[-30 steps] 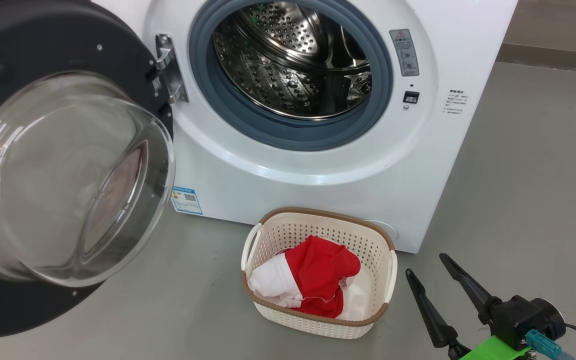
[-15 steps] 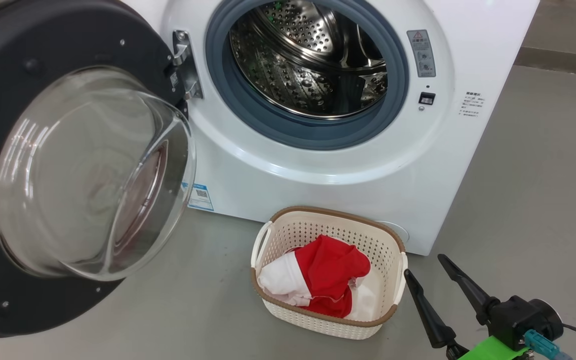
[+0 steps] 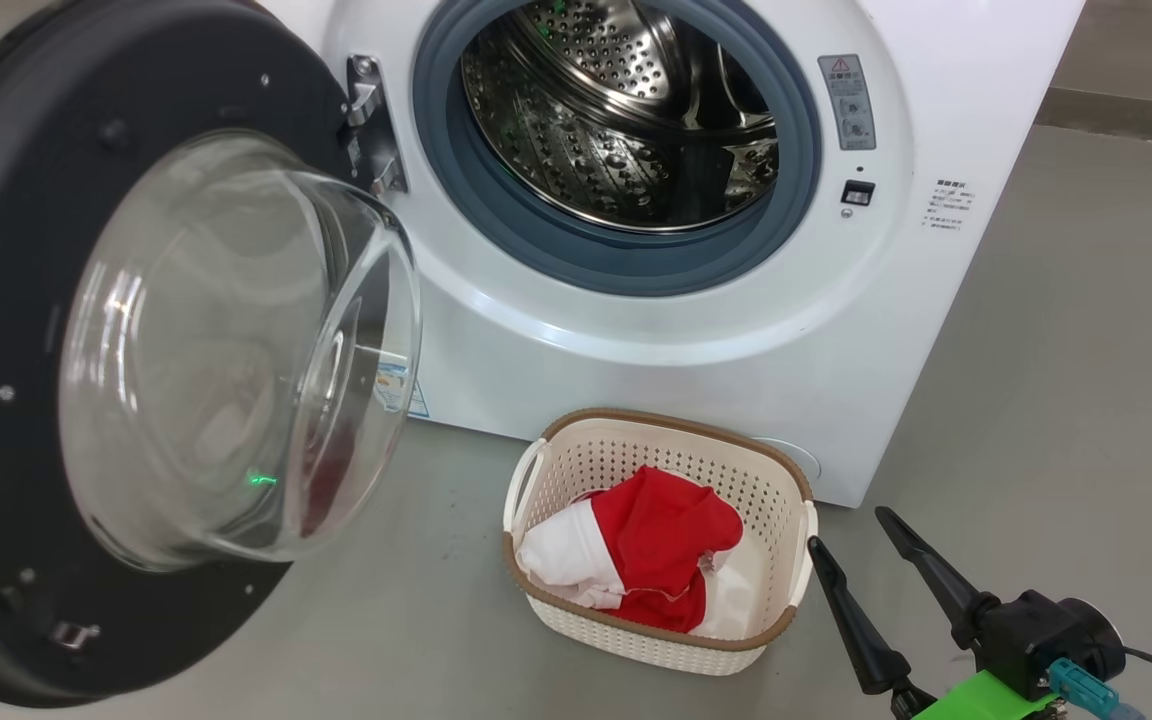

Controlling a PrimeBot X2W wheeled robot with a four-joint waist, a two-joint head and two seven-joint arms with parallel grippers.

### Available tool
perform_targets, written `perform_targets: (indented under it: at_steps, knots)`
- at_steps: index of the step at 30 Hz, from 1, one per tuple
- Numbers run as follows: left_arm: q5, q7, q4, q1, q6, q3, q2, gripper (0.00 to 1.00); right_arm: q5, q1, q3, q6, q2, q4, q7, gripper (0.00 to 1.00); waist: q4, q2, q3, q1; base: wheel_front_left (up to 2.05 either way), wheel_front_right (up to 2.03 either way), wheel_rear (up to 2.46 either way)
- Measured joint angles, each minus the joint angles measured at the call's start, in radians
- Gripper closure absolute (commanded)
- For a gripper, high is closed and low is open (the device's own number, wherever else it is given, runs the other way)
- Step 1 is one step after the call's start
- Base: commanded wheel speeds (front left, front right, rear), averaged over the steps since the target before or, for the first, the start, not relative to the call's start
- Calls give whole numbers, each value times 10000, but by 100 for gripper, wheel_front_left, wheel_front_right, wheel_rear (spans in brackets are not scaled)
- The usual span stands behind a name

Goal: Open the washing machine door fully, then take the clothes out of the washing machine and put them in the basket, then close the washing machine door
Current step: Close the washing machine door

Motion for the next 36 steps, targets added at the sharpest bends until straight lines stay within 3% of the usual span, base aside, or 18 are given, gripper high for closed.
perform_targets:
  at_steps: [17,24,36]
  knots:
    - [-1030,1576,-4993,1875,1624,54,-2138,100,0,-37,-61,0,88,-6,0,0,-220,0,213,0,0,0,0]
    - [-1457,1793,-6132,2398,2280,-178,-2357,100,59,-192,-65,0,142,17,0,0,-443,0,220,0,0,0,0]
    - [-2341,1691,-6621,3395,2759,-1425,-2456,100,73,-195,-71,0,242,73,0,0,-832,0,149,0,0,0,0]
